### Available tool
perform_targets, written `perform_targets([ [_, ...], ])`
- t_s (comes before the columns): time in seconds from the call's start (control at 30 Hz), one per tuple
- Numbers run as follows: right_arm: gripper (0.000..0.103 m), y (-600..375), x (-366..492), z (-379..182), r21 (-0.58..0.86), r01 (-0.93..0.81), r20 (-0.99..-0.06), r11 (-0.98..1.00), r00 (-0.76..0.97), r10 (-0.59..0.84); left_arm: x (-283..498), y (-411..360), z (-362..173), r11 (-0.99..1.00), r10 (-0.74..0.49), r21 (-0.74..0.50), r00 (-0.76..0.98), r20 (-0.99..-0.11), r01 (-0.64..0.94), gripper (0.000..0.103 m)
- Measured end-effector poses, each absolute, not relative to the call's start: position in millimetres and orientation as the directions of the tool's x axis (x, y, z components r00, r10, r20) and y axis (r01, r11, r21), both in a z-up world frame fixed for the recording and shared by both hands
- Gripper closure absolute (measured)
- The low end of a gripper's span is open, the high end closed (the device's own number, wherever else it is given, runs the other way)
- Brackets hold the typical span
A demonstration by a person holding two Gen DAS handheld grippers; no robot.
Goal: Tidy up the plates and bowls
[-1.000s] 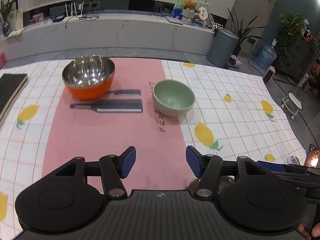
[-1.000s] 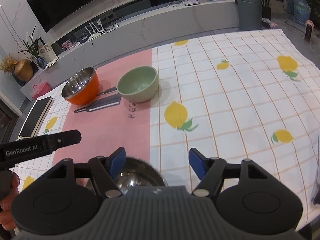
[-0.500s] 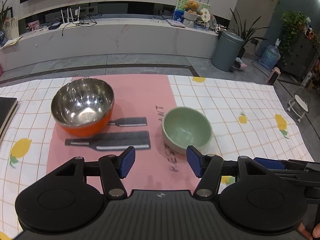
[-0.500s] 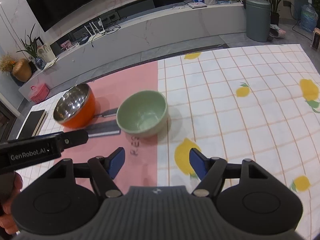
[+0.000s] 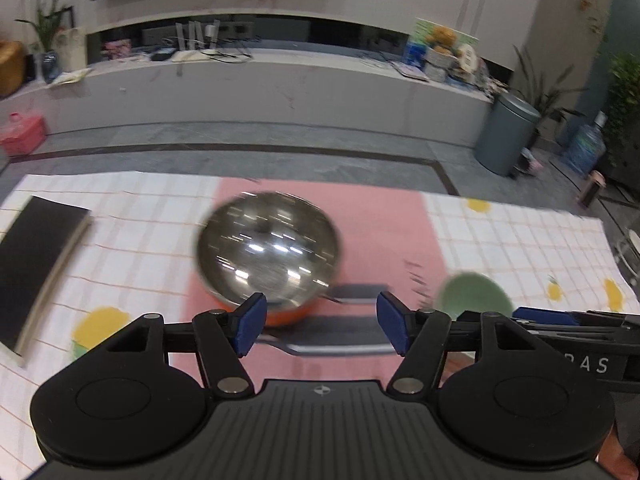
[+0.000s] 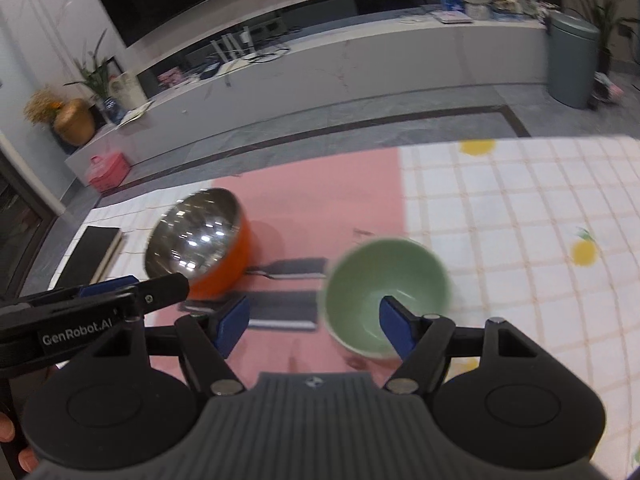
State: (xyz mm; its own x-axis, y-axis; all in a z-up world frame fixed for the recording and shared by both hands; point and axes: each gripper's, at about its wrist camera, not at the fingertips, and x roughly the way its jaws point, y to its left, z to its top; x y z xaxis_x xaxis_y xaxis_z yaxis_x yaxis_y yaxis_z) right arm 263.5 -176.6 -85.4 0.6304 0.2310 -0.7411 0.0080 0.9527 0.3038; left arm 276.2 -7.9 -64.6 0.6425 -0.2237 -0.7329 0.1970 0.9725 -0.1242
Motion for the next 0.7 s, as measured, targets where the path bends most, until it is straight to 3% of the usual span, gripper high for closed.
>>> perform_targets([
  [0.37,0.022,-119,313,-96,0.268,-0.055,-0.756,0.962,0.608,0.245,315,40,-72,0.991,-0.135,-0.098,0.665,-0.735,0.093,0.025],
  [0.7,0.029,-96,345,-118,0.229,-0.056,-0.790,0.972,0.573,0.219,337,60,-96,0.989,-0.140,-0.137,0.641,-0.755,0.053,0.028],
])
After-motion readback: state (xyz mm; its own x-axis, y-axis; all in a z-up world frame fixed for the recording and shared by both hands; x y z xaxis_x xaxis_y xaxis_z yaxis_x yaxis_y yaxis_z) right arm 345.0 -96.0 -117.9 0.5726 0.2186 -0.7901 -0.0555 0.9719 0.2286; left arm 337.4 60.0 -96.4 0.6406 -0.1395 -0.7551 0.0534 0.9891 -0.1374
